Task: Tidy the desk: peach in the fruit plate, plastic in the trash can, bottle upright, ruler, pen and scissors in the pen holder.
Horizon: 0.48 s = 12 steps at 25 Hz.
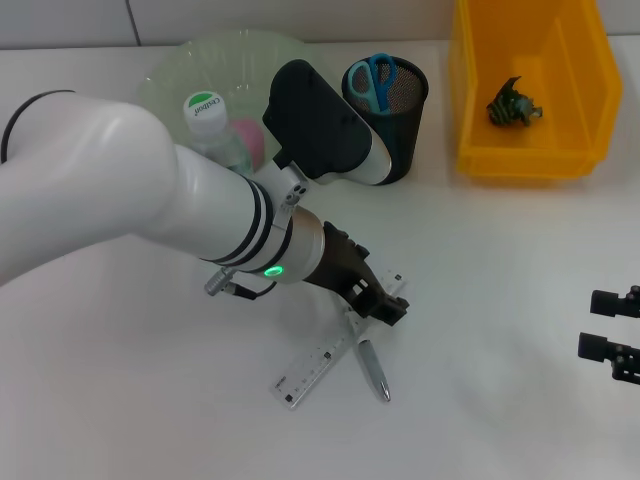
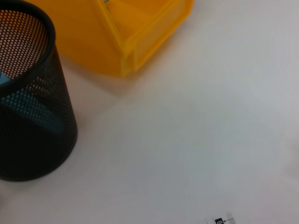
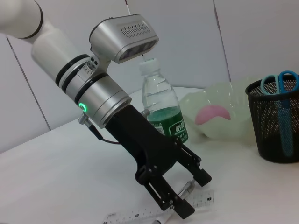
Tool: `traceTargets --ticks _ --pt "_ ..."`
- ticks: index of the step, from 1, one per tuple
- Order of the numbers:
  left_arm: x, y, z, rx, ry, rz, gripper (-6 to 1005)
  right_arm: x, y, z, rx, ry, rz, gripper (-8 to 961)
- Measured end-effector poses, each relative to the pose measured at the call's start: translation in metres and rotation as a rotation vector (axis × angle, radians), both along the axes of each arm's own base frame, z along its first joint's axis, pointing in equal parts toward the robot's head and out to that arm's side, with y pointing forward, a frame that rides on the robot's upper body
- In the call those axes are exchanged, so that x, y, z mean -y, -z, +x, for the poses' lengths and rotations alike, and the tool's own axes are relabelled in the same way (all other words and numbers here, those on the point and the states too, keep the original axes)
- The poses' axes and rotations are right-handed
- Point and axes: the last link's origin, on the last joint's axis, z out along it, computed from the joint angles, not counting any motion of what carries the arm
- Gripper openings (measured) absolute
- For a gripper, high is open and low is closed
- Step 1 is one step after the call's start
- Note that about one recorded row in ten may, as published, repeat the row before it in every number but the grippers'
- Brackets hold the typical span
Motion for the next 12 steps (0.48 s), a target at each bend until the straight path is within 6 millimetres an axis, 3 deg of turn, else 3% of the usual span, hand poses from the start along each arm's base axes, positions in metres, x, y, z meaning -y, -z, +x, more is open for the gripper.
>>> traceTargets --ticks 12 --pt "0.0004 0.0032 -0.0064 -0.014 -0.016 -0.012 781 -0.0004 0.0033 -0.0011 -0.004 0.005 -0.001 603"
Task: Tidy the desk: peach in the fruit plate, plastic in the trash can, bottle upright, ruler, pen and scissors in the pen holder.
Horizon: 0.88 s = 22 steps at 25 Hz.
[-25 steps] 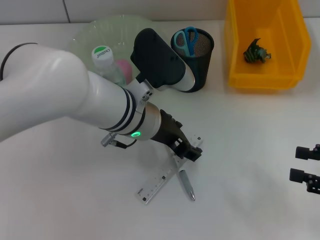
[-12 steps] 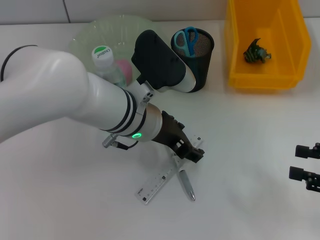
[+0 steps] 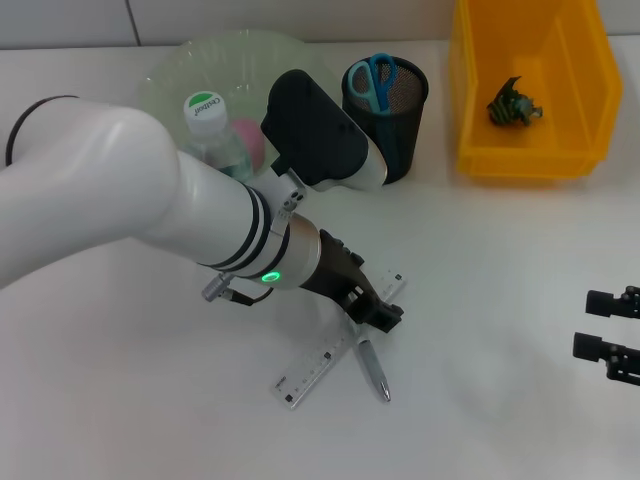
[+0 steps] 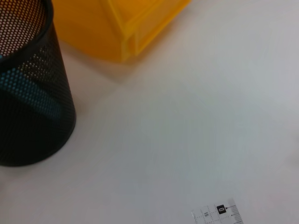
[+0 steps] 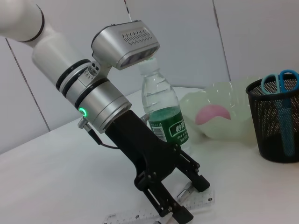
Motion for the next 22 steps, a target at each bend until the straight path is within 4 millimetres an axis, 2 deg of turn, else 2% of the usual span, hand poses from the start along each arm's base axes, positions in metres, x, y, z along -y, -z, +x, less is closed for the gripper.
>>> traceTargets --ticks 6,11,21,22 --pt "0.0 0.001 0.001 -0.001 0.007 -0.003 777 0.0 0.0 0.0 -0.002 0.009 0.0 603" --pt "-0.002 0.002 0.0 -0.011 0.008 -0.004 614 -0.001 0.0 0.0 -0.004 0.015 -0.007 602" --pt "0.0 0.003 0.001 -0.025 0.024 -0.024 408 0.0 -0.001 0.0 -0.014 0.027 -0.008 602" --pt "0.006 0.0 0.018 -0.011 0.075 -0.049 392 0.0 -0.001 0.0 -0.014 0.028 -0.008 602"
